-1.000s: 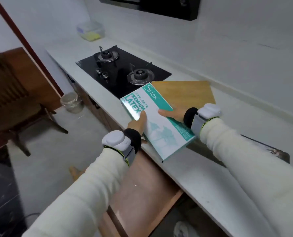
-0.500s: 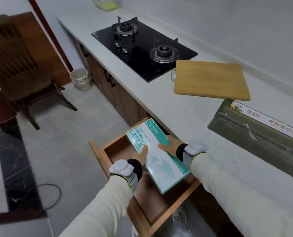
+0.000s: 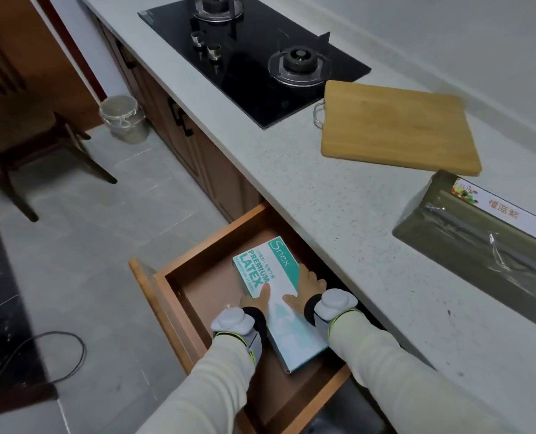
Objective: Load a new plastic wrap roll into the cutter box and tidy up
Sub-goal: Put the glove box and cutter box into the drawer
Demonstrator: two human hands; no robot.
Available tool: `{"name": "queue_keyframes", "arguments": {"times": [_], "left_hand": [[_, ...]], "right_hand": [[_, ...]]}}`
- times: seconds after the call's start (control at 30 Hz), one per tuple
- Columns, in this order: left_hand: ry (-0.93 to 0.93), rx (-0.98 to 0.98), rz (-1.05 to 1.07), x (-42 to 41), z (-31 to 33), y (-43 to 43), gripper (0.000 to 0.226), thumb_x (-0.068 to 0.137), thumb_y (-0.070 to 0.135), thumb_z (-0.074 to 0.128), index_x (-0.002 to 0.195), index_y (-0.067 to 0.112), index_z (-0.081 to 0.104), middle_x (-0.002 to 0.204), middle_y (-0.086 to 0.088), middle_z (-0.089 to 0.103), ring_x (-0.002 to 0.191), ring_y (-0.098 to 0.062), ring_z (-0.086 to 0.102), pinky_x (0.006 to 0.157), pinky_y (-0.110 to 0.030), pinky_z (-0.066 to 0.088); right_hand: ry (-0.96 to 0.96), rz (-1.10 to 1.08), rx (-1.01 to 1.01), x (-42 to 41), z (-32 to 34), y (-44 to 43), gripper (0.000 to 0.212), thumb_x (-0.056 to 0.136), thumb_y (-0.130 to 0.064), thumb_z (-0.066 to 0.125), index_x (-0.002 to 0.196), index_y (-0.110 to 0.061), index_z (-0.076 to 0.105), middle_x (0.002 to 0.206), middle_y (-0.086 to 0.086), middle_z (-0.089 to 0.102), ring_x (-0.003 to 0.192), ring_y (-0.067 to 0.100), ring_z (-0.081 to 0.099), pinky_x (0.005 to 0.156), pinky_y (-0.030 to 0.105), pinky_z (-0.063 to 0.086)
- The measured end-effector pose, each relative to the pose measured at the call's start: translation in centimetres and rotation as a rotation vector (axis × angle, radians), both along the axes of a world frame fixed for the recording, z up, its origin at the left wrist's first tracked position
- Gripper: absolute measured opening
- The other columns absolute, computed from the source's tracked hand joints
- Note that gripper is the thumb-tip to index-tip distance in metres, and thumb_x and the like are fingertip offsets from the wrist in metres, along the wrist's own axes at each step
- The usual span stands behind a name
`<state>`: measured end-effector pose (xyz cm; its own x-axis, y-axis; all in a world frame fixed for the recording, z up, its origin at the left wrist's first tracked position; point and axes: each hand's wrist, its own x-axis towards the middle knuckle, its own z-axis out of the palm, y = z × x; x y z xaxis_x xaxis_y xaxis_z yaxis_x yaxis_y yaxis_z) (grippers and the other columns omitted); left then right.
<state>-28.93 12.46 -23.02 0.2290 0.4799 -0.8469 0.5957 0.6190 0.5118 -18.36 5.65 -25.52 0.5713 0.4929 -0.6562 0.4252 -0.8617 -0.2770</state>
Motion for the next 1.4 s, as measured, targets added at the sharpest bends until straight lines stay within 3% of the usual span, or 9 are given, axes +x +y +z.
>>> {"name": "queue_keyframes", "arguments": {"times": [0.13, 0.33, 0.5, 0.6, 0.87, 0.93, 1.1, 1.23, 1.4], "left_hand": [[0.114, 0.107, -0.035, 1.6, -2.5, 0.6, 0.061, 0.091, 0.038, 0.057, 0.133, -0.001, 0.035, 0.137, -0.016, 0.047, 0.123, -0.032, 0.049, 0.103, -0.033, 0.036], [0.106, 0.034, -0.086, 3.7, -6.2, 1.2, 0.057, 0.088, 0.027, 0.062, 0.128, -0.002, 0.035, 0.131, -0.022, 0.049, 0.117, -0.038, 0.053, 0.101, -0.050, 0.043], [0.118, 0.006, -0.156, 4.9, -8.4, 1.4, 0.054, 0.088, 0.024, 0.060, 0.129, -0.002, 0.036, 0.131, -0.023, 0.048, 0.117, -0.040, 0.052, 0.099, -0.052, 0.045], [0.104, -0.021, -0.150, 5.6, -9.0, 1.3, 0.052, 0.088, 0.017, 0.059, 0.129, -0.004, 0.034, 0.131, -0.024, 0.046, 0.118, -0.040, 0.052, 0.097, -0.053, 0.045], [0.062, -0.007, -0.152, 6.6, -9.9, 0.7, 0.043, 0.090, 0.018, 0.057, 0.121, -0.004, 0.037, 0.129, -0.024, 0.050, 0.117, -0.036, 0.053, 0.100, -0.047, 0.045], [0.050, -0.018, -0.126, 7.0, -9.9, 0.6, 0.038, 0.091, 0.017, 0.057, 0.117, -0.002, 0.037, 0.130, -0.024, 0.050, 0.118, -0.037, 0.053, 0.100, -0.047, 0.045], [0.075, -0.003, -0.179, 7.7, -10.0, 0.2, 0.059, 0.094, 0.023, 0.053, 0.134, -0.009, 0.025, 0.138, -0.022, 0.043, 0.126, -0.033, 0.047, 0.106, -0.038, 0.039], [0.080, 0.000, -0.222, 7.9, -9.8, 0.0, 0.061, 0.095, 0.025, 0.050, 0.136, -0.010, 0.021, 0.141, -0.020, 0.040, 0.129, -0.031, 0.043, 0.106, -0.033, 0.036], [0.076, 0.018, -0.287, 7.9, -9.0, -0.1, 0.057, 0.095, 0.025, 0.049, 0.136, -0.008, 0.026, 0.140, -0.022, 0.041, 0.129, -0.033, 0.044, 0.108, -0.035, 0.036]], "right_hand": [[-0.018, -0.034, -0.010, 0.8, -1.1, 0.4, 0.077, 0.079, -0.038, 0.062, 0.140, -0.015, 0.021, 0.134, 0.013, 0.038, 0.119, 0.035, 0.042, 0.097, 0.039, 0.038], [0.021, -0.089, 0.015, 2.3, -2.7, 0.4, 0.078, 0.082, -0.030, 0.060, 0.145, -0.016, 0.017, 0.142, 0.014, 0.030, 0.127, 0.038, 0.037, 0.105, 0.040, 0.035], [0.012, -0.134, 0.135, 2.7, -4.3, 0.2, 0.080, 0.083, -0.025, 0.056, 0.148, -0.026, 0.009, 0.149, 0.009, 0.029, 0.136, 0.031, 0.032, 0.112, 0.041, 0.029], [-0.005, -0.136, 0.128, 3.1, -5.0, 0.3, 0.077, 0.081, -0.020, 0.057, 0.146, -0.026, 0.016, 0.149, 0.006, 0.032, 0.133, 0.028, 0.036, 0.108, 0.036, 0.031], [0.013, -0.166, 0.275, 4.0, -6.1, -0.6, 0.063, 0.089, -0.023, 0.054, 0.146, -0.018, 0.027, 0.148, 0.003, 0.036, 0.136, 0.021, 0.035, 0.115, 0.034, 0.027], [0.001, -0.194, 0.235, 4.1, -6.3, -0.3, 0.067, 0.089, -0.016, 0.055, 0.148, -0.019, 0.022, 0.150, 0.005, 0.034, 0.137, 0.022, 0.035, 0.113, 0.034, 0.030], [0.016, -0.205, 0.175, 4.5, -6.8, -0.1, 0.076, 0.088, -0.006, 0.055, 0.150, -0.020, 0.014, 0.153, 0.008, 0.028, 0.139, 0.025, 0.032, 0.112, 0.033, 0.029], [0.021, -0.209, 0.166, 4.6, -6.9, 0.1, 0.077, 0.088, -0.006, 0.054, 0.150, -0.021, 0.011, 0.154, 0.009, 0.026, 0.140, 0.027, 0.031, 0.113, 0.034, 0.028], [0.043, -0.224, 0.148, 4.4, -6.8, 0.0, 0.078, 0.089, -0.008, 0.055, 0.151, -0.023, 0.009, 0.154, 0.011, 0.025, 0.140, 0.028, 0.030, 0.113, 0.036, 0.027]]}}
